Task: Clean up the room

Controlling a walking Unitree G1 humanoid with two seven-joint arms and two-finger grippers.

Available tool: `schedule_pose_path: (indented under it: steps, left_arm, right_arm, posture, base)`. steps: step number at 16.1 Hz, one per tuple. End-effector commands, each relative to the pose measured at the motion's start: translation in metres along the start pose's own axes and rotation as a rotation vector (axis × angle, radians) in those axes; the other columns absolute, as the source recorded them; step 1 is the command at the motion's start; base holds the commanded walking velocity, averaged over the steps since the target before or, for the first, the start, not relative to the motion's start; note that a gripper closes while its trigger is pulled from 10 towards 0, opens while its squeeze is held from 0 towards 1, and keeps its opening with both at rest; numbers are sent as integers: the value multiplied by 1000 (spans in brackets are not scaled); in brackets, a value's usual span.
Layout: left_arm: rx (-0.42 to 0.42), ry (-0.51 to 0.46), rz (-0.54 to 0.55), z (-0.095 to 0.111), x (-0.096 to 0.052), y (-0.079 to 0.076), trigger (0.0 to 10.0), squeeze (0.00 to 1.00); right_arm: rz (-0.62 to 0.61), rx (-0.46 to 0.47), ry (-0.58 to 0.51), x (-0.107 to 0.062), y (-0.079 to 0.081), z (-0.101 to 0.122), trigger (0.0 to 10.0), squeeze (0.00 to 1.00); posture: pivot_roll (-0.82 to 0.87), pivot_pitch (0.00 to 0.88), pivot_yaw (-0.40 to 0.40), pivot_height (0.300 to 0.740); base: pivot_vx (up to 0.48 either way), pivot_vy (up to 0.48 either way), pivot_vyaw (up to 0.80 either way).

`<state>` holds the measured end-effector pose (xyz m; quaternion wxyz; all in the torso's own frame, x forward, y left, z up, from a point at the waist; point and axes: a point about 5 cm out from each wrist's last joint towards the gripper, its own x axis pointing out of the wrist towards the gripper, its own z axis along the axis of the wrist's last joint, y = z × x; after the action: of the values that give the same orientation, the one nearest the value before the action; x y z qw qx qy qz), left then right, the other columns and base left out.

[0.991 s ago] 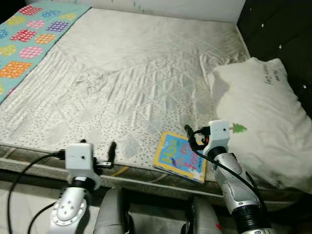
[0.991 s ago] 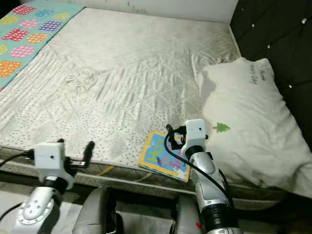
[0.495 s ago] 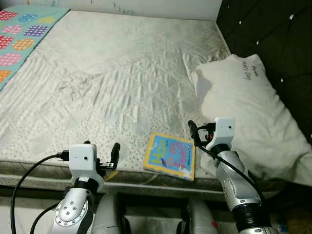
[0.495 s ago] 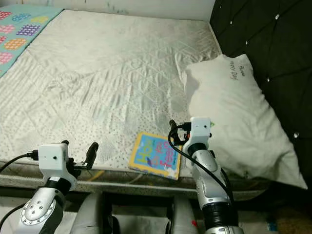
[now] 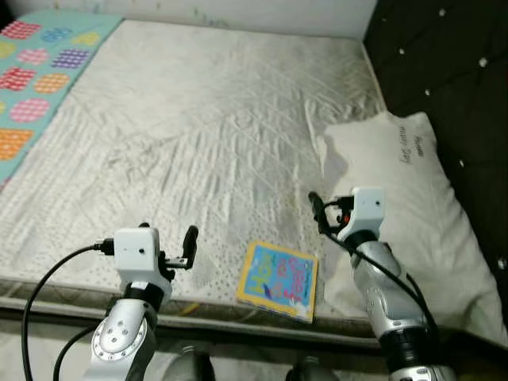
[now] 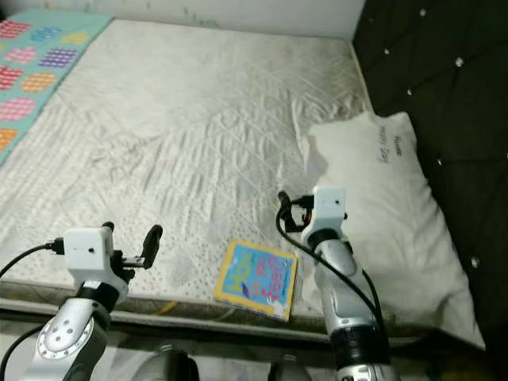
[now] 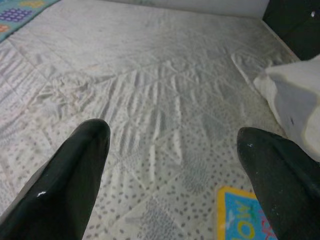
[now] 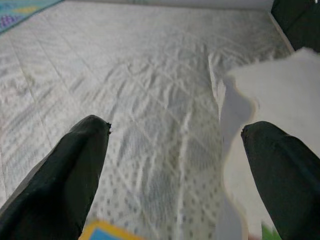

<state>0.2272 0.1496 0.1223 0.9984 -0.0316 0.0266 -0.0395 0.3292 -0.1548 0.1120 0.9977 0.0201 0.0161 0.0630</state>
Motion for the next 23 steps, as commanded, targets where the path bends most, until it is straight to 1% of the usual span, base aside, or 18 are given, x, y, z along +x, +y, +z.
schedule_pose_path:
  steps: [1, 5, 7, 9, 11, 17, 23]
  left_arm:
    - [-13, 33, -22, -5, -1, -2, 10000, 0]
    - [-14, 30, -27, -3, -1, -3, 10000, 0]
    - [-27, 24, -39, -3, 0, -4, 10000, 0]
    - [-42, 30, -23, -3, 0, -2, 10000, 0]
    - [-52, 34, -9, -4, 1, 0, 10000, 0]
    - [-63, 38, -2, -5, 2, 0, 10000, 0]
    - [-68, 38, 4, -5, 4, 1, 10000, 0]
  right_arm:
    - [-26, 2, 0, -1, -4, -1, 10000, 0]
    - [-47, -3, 3, -3, -5, -2, 10000, 0]
    - [-61, -7, 2, -3, -6, -3, 10000, 0]
    - [-80, -11, -5, -1, -6, -2, 10000, 0]
    - [-89, -10, -6, 0, -7, -1, 10000, 0]
    - [-92, -10, -7, 0, -8, -1, 10000, 0]
    - [-89, -17, -5, 0, -9, -2, 10000, 0]
  posture:
    - [43, 141, -37, 740]
    - [46, 146, -31, 740]
    - [47, 146, -32, 740]
    - [48, 142, -36, 740]
    - [48, 142, -36, 740]
    - [45, 133, -39, 740]
    - [42, 134, -41, 740]
  base:
    - [0, 0, 0]
    - [0, 0, 0]
    - [0, 0, 0]
    - [0, 0, 0]
    - [0, 142, -688]
    - [0, 334, -789]
    - [0, 368, -548]
